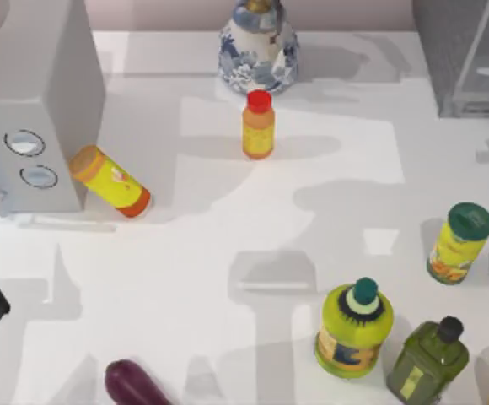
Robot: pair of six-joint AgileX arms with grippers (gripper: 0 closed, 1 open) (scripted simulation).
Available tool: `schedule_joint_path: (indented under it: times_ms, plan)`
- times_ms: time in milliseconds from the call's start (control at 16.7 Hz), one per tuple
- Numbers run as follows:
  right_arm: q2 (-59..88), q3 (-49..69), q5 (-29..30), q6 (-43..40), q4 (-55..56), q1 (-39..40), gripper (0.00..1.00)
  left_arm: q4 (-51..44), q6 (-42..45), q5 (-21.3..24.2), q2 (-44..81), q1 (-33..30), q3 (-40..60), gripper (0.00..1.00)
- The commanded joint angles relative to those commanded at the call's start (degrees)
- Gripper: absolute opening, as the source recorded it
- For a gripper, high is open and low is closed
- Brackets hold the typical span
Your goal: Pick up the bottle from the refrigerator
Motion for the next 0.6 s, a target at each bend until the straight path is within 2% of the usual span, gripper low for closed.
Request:
schedule_joint_path:
  times_ms: [600]
  plan:
    - [-58.13,-27.96,8.08,0.15,-29.68,8.85,0.0,0.0,0.0,0.0,0.0,0.0,0.0,1.0]
